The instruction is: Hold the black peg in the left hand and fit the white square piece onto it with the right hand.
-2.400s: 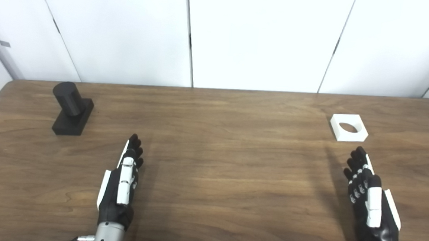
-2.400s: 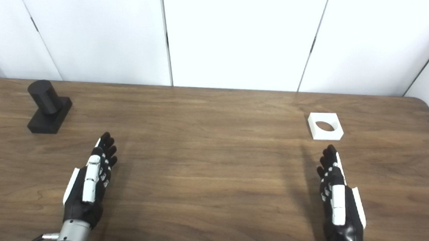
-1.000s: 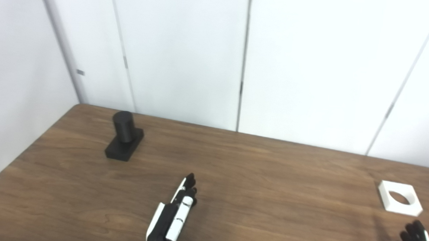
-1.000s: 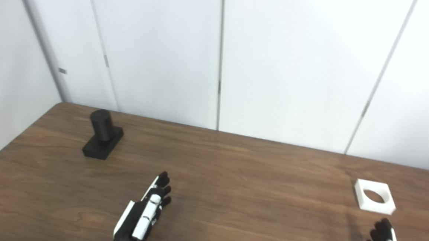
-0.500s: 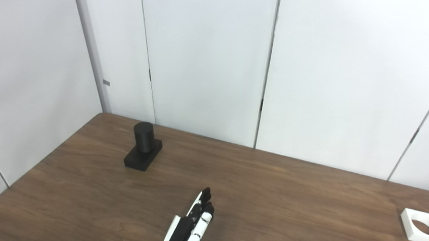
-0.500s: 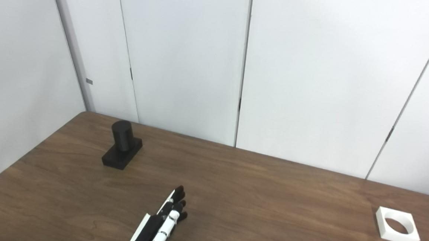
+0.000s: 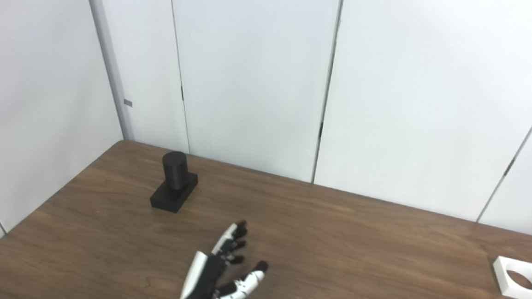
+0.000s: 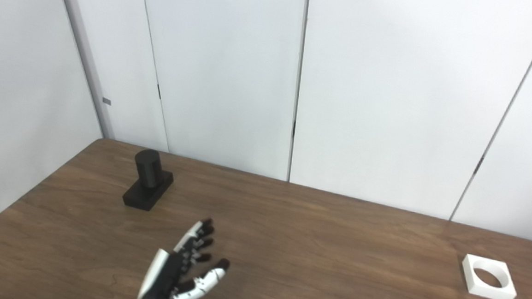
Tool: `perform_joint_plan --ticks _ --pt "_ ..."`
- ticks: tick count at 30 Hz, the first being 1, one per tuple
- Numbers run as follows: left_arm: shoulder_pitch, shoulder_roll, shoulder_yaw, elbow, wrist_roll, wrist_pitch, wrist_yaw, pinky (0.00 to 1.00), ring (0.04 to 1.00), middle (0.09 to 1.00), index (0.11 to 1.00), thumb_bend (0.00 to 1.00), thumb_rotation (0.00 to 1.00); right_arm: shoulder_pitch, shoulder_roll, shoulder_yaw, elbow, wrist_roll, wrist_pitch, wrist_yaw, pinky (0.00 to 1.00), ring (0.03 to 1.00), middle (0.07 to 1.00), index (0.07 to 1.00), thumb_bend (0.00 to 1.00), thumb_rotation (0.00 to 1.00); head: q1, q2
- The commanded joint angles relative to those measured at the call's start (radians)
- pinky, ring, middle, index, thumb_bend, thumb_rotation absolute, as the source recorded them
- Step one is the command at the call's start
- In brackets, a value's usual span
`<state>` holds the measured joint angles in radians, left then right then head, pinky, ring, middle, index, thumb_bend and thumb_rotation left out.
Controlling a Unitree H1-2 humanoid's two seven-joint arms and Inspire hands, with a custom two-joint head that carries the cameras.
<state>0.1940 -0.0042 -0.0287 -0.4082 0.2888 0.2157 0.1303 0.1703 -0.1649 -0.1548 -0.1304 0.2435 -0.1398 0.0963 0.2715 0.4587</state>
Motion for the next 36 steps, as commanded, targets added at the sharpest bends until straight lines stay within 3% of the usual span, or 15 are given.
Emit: perform_joint_plan --ticks 1,5,8,10,15,19,24,29,32,36 --pt "0.023 0.031 0.016 -0.072 0.042 0.025 -0.009 0.82 0.876 0.903 0.93 0.55 0.3 0.037 0.016 0.003 0.058 -0.014 -0.015 -0.002 1.0 1.0 0.996 1.0 0.76 1.0 0.003 0.0" --pt "-0.018 0.068 0.072 -0.124 0.091 0.112 -0.039 0.79 0.873 0.916 0.939 0.59 0.39 0.037 0.027 0.0 0.055 -0.018 -0.011 -0.009 1.0 1.0 0.995 1.0 0.77 1.0 0.005 0.001" --pt "-0.059 0.107 0.114 -0.124 0.152 0.179 -0.054 0.84 0.895 0.925 0.941 0.63 0.42 0.04 0.035 -0.002 0.05 -0.02 -0.014 -0.012 1.0 1.0 0.997 1.0 0.78 1.0 0.002 0.003" --pt "-0.083 0.135 0.14 -0.106 0.158 0.184 -0.054 0.84 0.894 0.927 0.947 0.64 0.45 0.04 0.037 -0.002 0.052 -0.018 -0.021 -0.009 1.0 1.0 0.998 1.0 0.79 1.0 0.003 0.003" --pt "-0.133 0.183 0.166 -0.035 0.176 0.168 -0.034 0.89 0.933 0.95 0.952 0.6 0.41 0.039 0.035 0.001 0.052 -0.035 -0.008 -0.009 1.0 1.0 0.993 1.0 0.8 1.0 0.007 0.001" --pt "-0.168 0.197 0.184 0.011 0.182 0.188 -0.024 0.82 0.893 0.936 0.928 0.66 0.39 0.038 0.038 0.002 0.046 -0.04 0.0 -0.01 1.0 1.0 0.986 1.0 0.79 1.0 0.004 0.005" --pt "-0.216 0.23 0.192 0.091 0.214 0.198 -0.015 0.76 0.875 0.952 0.93 0.71 0.42 0.041 0.039 0.003 0.046 -0.057 -0.01 -0.013 1.0 1.0 0.988 1.0 0.8 1.0 0.001 0.008" --pt "-0.259 0.287 0.18 0.183 0.282 0.2 0.002 0.82 0.947 0.976 0.923 0.75 0.48 0.04 0.036 0.003 0.044 -0.059 -0.019 -0.007 1.0 1.0 0.983 1.0 0.77 1.0 0.0 0.011" --pt "-0.29 0.325 0.153 0.242 0.352 0.233 0.006 0.9 0.992 0.989 0.924 0.81 0.54 0.04 0.035 0.003 0.045 -0.06 -0.028 -0.004 1.0 1.0 0.975 1.0 0.75 1.0 0.0 0.011" --pt "-0.327 0.335 0.14 0.319 0.484 0.254 0.009 0.99 1.0 0.999 0.918 0.88 0.6 0.041 0.038 0.002 0.047 -0.049 -0.033 -0.001 1.0 1.0 0.969 0.995 0.74 0.98 0.0 0.011"
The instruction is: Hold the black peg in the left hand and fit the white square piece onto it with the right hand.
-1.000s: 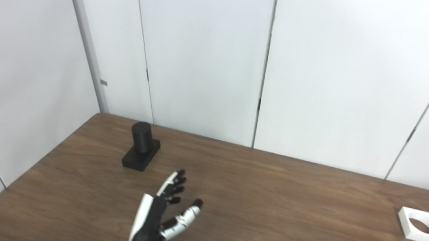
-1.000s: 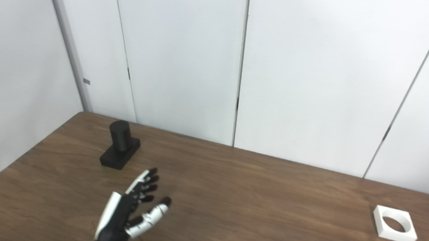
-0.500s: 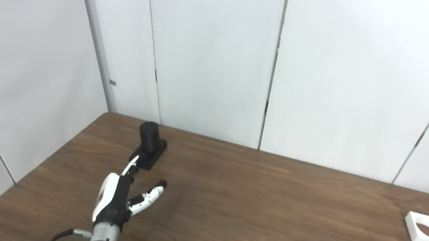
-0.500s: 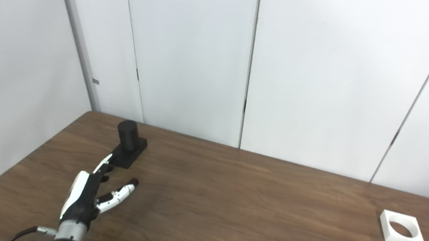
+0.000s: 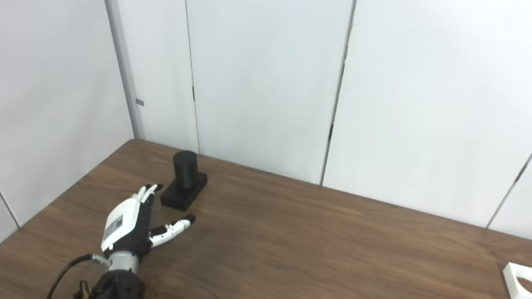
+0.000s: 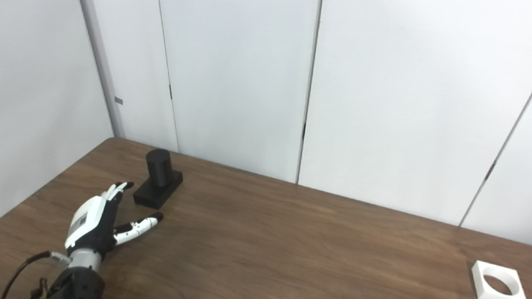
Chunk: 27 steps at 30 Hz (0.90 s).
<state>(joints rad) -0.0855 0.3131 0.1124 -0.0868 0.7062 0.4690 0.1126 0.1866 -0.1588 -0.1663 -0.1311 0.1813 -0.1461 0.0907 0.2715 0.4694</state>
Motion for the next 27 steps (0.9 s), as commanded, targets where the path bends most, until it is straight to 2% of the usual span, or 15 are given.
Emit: perform_joint_plan --ticks 1,6,15,20,27 --pt "-0.054 0.014 0.003 0.01 0.094 0.001 0.026 0.99 1.0 1.0 0.919 0.89 0.61 0.025 0.031 0.014 0.048 0.016 -0.026 0.007 1.0 1.0 0.975 0.994 0.74 0.98 0.0 0.007" --pt "-0.079 0.013 0.007 0.067 0.17 0.0 0.039 1.0 1.0 1.0 0.915 0.93 0.6 0.023 0.031 0.012 0.054 0.011 -0.031 0.001 1.0 1.0 0.967 0.989 0.75 0.97 0.002 0.01" --pt "-0.138 0.06 -0.024 0.186 0.276 0.0 0.054 1.0 1.0 1.0 0.891 0.95 0.68 0.028 0.027 0.016 0.045 0.015 -0.023 0.008 1.0 1.0 0.969 1.0 0.74 0.99 0.0 0.016" --pt "-0.178 0.06 -0.023 0.248 0.351 0.001 0.036 1.0 1.0 1.0 0.882 0.97 0.71 0.029 0.032 0.011 0.047 0.005 -0.029 -0.002 1.0 1.0 0.952 0.996 0.75 0.99 -0.003 0.021" --pt "-0.21 0.052 -0.021 0.299 0.376 0.001 0.037 1.0 1.0 1.0 0.864 0.97 0.72 0.034 0.033 0.011 0.038 0.024 -0.019 0.004 1.0 1.0 0.959 0.998 0.73 0.96 -0.003 0.023"
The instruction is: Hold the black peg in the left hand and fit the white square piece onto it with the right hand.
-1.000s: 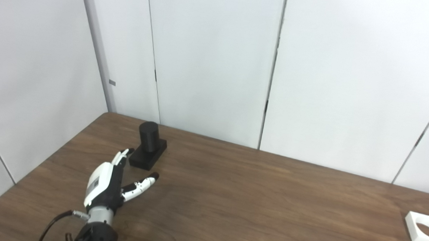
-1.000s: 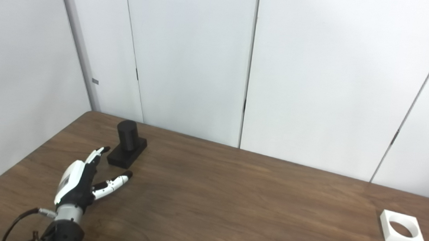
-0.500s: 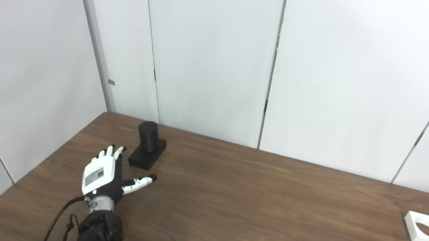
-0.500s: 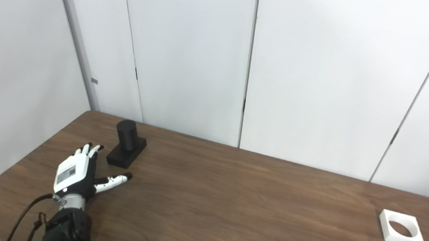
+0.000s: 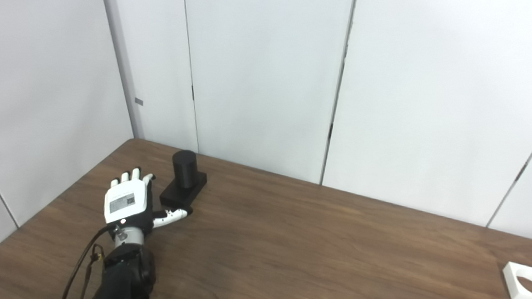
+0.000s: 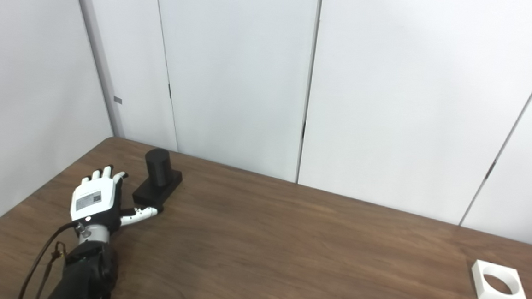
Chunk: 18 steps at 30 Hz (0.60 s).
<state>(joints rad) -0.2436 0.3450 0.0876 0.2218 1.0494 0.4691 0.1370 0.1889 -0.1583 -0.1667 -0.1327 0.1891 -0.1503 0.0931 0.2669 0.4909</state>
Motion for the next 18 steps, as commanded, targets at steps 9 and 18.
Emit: perform_joint_plan --ticks 9,18 --pt "-0.118 -0.01 0.026 0.083 0.09 0.001 -0.031 1.0 1.0 1.0 0.842 0.97 0.75 0.033 0.034 0.01 0.036 -0.004 -0.02 -0.008 1.0 1.0 0.952 1.0 0.7 0.98 0.003 0.006" --pt "-0.185 -0.018 0.023 0.2 0.087 0.0 0.001 1.0 1.0 0.97 0.802 0.96 0.75 0.039 0.043 0.008 0.024 0.016 0.004 -0.012 0.99 0.995 0.946 1.0 0.73 0.94 -0.005 0.01"
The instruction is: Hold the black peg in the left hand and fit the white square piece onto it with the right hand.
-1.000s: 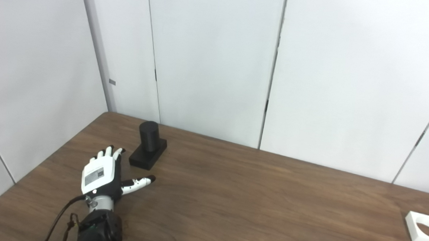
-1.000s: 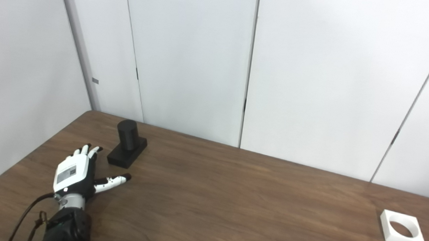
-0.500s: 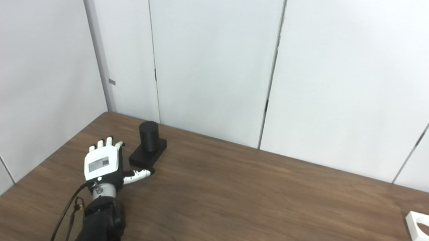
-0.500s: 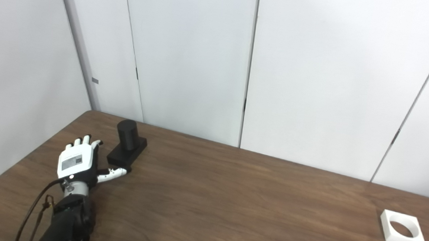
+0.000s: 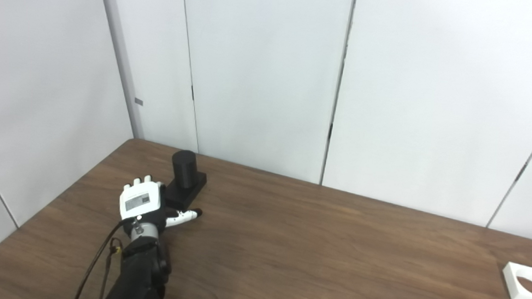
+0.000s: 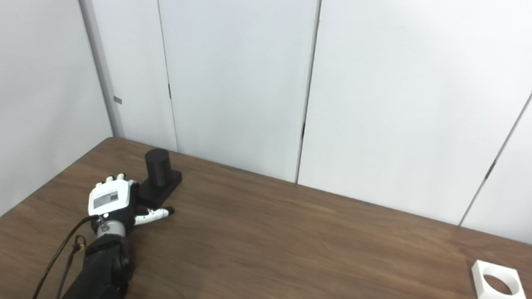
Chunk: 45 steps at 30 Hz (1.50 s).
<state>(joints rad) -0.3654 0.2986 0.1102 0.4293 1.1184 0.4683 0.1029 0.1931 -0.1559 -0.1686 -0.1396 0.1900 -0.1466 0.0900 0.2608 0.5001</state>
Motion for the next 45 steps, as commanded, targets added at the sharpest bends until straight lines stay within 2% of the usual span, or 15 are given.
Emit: perform_joint_plan --ticks 1,4,12,17,25,28,30,32,39,45 --pt "-0.071 0.03 -0.002 0.006 0.016 0.001 0.04 1.0 1.0 0.968 0.798 0.96 0.74 0.035 0.043 0.008 0.03 0.015 0.003 -0.013 0.98 0.991 0.943 1.0 0.74 0.93 0.0 0.002" --pt "-0.093 0.033 -0.008 0.04 0.021 0.001 0.044 1.0 1.0 0.964 0.797 0.96 0.74 0.034 0.045 0.006 0.031 0.011 0.004 -0.019 0.95 0.979 0.937 1.0 0.74 0.93 -0.002 0.002" --pt "-0.145 0.034 0.006 0.15 -0.009 0.001 0.082 1.0 0.976 0.938 0.815 0.95 0.76 0.036 0.041 0.013 0.025 0.023 0.008 -0.015 0.99 0.993 0.951 1.0 0.72 0.94 -0.004 0.006" --pt "-0.164 0.04 0.0 0.214 -0.045 0.001 0.148 1.0 0.964 0.919 0.799 0.9 0.69 0.038 0.039 0.014 0.02 0.028 0.011 -0.014 1.0 1.0 0.958 1.0 0.71 0.92 -0.004 0.006" --pt "-0.173 0.041 0.002 0.242 -0.049 0.001 0.189 1.0 0.926 0.878 0.75 0.79 0.58 0.042 0.032 0.015 0.019 0.025 0.009 -0.012 1.0 1.0 0.959 1.0 0.7 0.92 -0.006 0.013" --pt "-0.157 0.048 -0.016 0.214 -0.095 0.0 0.213 1.0 0.924 0.87 0.714 0.72 0.44 0.043 0.031 0.015 0.02 0.018 0.008 -0.015 1.0 1.0 0.956 1.0 0.69 0.92 -0.007 0.014" --pt "-0.147 0.053 -0.029 0.205 -0.138 -0.011 0.254 1.0 0.903 0.835 0.586 0.66 0.25 0.043 0.031 0.015 0.021 0.014 0.008 -0.017 1.0 1.0 0.958 1.0 0.7 0.92 -0.007 0.014" --pt "-0.142 0.059 -0.043 0.206 -0.175 -0.022 0.293 1.0 0.887 0.798 0.499 0.54 0.09 0.043 0.032 0.014 0.022 0.016 0.009 -0.018 1.0 1.0 0.963 1.0 0.71 0.92 -0.007 0.014" --pt "-0.138 0.082 -0.102 0.211 -0.246 -0.008 0.346 1.0 0.867 0.777 0.482 0.52 0.05 0.043 0.034 0.016 0.017 0.015 0.009 -0.019 1.0 1.0 0.967 1.0 0.69 0.92 -0.009 0.018" --pt "-0.126 0.092 -0.128 0.186 -0.292 -0.006 0.352 0.98 0.856 0.762 0.482 0.52 0.05 0.043 0.036 0.016 0.012 0.016 0.017 -0.022 1.0 1.0 0.969 1.0 0.69 0.92 -0.012 0.023"
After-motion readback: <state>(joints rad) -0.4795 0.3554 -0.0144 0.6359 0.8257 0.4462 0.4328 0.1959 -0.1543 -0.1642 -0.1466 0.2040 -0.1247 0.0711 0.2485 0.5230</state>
